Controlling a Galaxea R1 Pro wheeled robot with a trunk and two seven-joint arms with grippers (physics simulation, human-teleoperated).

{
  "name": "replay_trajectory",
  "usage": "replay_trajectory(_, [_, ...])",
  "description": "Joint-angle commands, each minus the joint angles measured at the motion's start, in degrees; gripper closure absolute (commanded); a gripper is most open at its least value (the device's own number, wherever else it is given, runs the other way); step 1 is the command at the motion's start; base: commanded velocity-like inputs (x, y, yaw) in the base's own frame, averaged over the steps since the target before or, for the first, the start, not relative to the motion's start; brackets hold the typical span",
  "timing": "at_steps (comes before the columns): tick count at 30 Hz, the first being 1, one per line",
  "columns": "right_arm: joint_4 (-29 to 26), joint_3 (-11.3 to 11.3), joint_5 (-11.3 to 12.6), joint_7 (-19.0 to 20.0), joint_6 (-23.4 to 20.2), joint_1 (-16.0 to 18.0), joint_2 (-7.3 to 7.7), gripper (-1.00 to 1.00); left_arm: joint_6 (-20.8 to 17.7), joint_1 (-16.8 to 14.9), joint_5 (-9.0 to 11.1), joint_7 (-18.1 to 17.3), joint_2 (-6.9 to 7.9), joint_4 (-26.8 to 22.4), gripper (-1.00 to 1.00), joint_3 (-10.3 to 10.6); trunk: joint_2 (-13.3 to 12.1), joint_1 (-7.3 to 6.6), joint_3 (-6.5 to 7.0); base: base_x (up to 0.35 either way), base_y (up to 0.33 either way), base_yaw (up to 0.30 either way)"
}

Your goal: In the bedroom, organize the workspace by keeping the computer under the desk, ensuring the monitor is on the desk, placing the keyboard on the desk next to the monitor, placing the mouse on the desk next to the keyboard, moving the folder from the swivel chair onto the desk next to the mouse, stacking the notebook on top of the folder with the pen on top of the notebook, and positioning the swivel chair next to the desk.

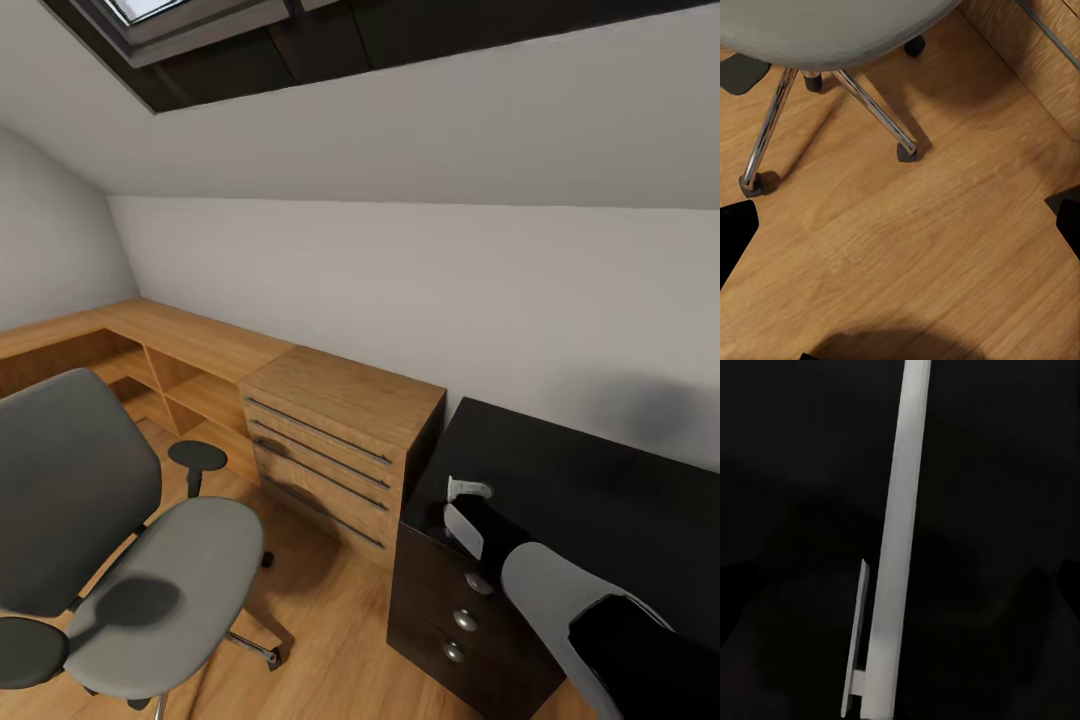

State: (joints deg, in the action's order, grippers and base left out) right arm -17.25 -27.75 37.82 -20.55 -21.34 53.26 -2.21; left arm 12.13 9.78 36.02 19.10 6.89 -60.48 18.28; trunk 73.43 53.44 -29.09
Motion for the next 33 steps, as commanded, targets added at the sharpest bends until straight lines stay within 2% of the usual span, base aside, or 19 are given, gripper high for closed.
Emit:
replay_trajectory(1, [0.24,-0.18,0.02,-0.16,-0.48,0.01,0.27,-1.00,0.35,-0.02,0.58,0.32,0.09,-0.08,-1.00,0.27,0.02,0.01,-0.06,0.000,0.000,0.000])
replay_trajectory(7, [0.28,1.25,0.10,1.43,-0.46,0.02,1.30,-1.00,0.35,-0.01,0.60,0.32,0.13,-0.08,-1.00,0.27,0.02,0.01,-0.06,0.000,0.000,0.000])
replay_trajectory(19, [0.21,1.86,0.23,1.70,-0.45,0.03,1.47,-1.00,0.35,-0.03,0.56,0.32,0.14,-0.08,-1.00,0.27,0.02,0.01,-0.06,0.000,0.000,0.000])
replay_trajectory(20, [0.21,1.85,0.23,1.69,-0.45,0.02,1.45,1.00,0.35,-0.03,0.55,0.32,0.14,-0.08,-1.00,0.27,0.02,0.01,-0.06,0.000,0.000,0.000])
replay_trajectory(33, [0.13,1.82,0.23,1.66,-0.45,0.02,1.32,1.00,0.35,-0.03,0.54,0.32,0.14,-0.08,-1.00,0.27,0.02,0.01,-0.06,0.000,0.000,0.000])
